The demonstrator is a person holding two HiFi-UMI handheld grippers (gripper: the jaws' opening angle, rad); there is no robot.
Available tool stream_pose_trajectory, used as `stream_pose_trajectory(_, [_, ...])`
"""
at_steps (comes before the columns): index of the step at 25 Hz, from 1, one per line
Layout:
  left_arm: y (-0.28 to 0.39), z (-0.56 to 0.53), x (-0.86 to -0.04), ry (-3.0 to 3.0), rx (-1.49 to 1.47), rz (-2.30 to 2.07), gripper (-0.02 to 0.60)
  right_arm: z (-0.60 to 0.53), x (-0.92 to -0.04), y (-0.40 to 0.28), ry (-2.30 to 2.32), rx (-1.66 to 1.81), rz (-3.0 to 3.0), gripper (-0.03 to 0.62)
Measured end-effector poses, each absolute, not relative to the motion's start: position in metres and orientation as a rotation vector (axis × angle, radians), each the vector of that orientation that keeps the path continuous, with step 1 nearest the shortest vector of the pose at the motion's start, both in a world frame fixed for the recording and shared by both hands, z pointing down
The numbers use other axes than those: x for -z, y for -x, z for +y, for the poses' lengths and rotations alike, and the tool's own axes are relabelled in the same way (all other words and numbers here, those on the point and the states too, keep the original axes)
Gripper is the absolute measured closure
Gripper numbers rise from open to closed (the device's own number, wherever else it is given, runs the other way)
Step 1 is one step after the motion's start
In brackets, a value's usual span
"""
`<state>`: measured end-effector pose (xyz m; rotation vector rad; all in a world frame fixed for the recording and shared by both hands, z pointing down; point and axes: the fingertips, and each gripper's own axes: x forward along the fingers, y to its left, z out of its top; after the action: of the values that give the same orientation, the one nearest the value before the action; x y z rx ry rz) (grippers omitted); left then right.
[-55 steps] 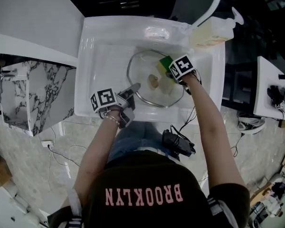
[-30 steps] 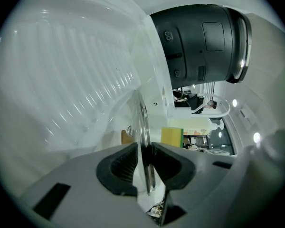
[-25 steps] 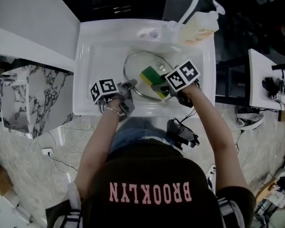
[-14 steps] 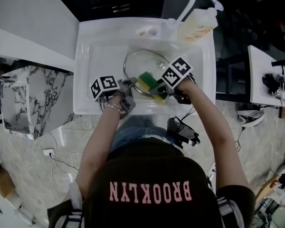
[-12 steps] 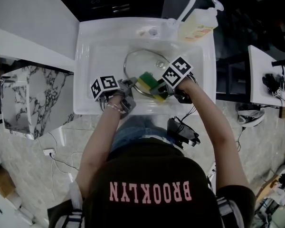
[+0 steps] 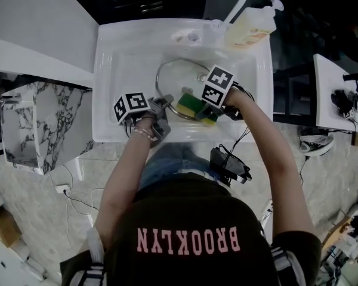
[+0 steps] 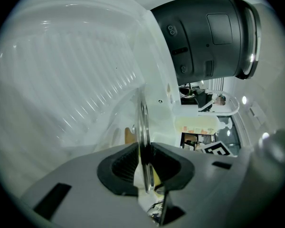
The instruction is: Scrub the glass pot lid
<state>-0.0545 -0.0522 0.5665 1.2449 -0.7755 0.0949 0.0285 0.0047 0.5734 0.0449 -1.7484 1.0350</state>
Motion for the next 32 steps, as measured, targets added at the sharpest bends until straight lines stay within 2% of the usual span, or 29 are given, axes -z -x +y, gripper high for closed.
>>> stream_pose_trajectory(16, [0.053, -0.053, -0.565, -1.241, -0.102, -0.773, 0.508, -0.010, -0.625, -0.106, -0.174, -0.981, -1.574, 0.299])
stream_pose_trajectory(32, [0.053, -0.052, -0.563, -1.297, -0.250, -0.815, 0.508, -0.047, -0.654, -0.140, -0.505, -0.992, -1.536, 0.299])
